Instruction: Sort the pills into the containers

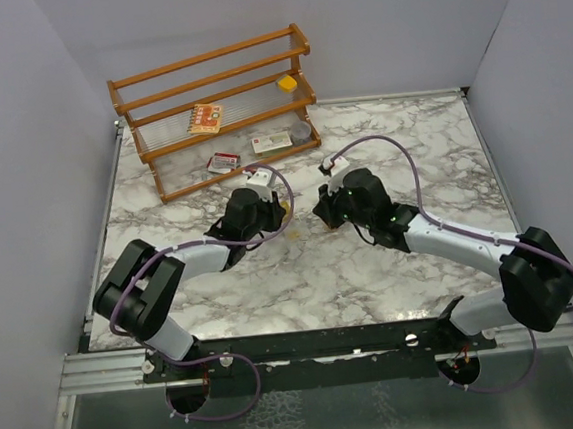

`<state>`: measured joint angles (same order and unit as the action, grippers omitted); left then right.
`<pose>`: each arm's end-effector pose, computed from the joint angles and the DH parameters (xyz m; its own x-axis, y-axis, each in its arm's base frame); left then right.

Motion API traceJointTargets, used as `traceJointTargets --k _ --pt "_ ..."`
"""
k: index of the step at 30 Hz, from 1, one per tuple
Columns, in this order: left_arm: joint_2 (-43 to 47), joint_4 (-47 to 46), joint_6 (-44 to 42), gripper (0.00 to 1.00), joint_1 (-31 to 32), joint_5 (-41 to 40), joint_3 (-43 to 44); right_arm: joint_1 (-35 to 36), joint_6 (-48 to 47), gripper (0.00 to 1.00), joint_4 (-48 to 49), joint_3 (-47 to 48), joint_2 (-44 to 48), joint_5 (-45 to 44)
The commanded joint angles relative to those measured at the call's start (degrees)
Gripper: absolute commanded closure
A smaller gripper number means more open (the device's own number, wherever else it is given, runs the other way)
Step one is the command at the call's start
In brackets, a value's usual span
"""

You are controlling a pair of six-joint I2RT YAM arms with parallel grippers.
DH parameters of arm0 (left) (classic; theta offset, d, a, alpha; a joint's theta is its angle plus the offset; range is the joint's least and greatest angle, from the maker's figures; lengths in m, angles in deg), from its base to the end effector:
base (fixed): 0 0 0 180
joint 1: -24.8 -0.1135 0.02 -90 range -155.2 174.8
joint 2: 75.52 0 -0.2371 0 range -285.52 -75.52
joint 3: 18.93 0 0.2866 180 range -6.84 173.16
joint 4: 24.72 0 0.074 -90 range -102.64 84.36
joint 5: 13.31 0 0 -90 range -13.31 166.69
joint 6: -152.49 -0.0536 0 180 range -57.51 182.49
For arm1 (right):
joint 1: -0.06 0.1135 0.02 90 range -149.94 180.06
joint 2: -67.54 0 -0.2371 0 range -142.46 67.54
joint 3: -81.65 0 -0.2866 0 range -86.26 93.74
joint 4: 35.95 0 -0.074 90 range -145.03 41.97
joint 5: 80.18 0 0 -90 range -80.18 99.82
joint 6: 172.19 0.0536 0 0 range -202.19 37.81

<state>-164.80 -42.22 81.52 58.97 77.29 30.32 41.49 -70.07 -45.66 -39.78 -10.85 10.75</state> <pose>0.2928 -0.1995 0.1174 -0.4854 -0.0645 -0.8719 0.4351 0.8471 -0.3050 0.2640 0.2342 0.1857 -0.5024 -0.1634 -0.8490 -0.5796 0.7923 0.1905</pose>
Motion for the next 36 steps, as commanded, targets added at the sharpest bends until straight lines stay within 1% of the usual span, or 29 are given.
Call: traceJointTargets --k 1,9,11,14,20,25,30,36 --pt "-2.7 -3.2 -2.0 0.75 -1.6 7.5 1.4 0.9 -1.0 0.99 -0.6 2.2 -2.2 -2.8" --pt "-4.8 -3.3 -3.1 0.67 -1.7 10.0 2.5 1.0 -1.4 0.99 0.0 2.6 -5.0 -4.2" --pt "-4.6 -3.3 -3.9 0.63 -1.7 10.2 2.8 1.0 -1.3 0.99 0.2 2.7 -5.7 -4.2" --pt "-4.5 -3.2 -4.8 0.58 -1.7 9.2 2.8 1.0 -1.2 0.99 0.8 2.7 -6.6 -4.3" --pt "-5.2 -2.6 -4.4 0.52 -1.8 6.2 3.8 1.0 -1.3 0.99 0.7 3.0 -7.7 -5.2" --pt "-7.0 -1.8 -3.4 0.52 -1.8 5.8 4.8 1.0 -1.2 0.99 0.6 3.1 -8.1 -5.2" --pt "-7.4 -1.3 -3.5 0.59 -1.8 5.3 5.3 1.0 -1.2 0.99 0.6 3.1 -8.7 -5.5" --pt "-5.8 -0.2 -3.4 0.6 -1.8 4.4 4.6 1.0 -1.1 0.99 0.9 3.0 -9.0 -5.6"
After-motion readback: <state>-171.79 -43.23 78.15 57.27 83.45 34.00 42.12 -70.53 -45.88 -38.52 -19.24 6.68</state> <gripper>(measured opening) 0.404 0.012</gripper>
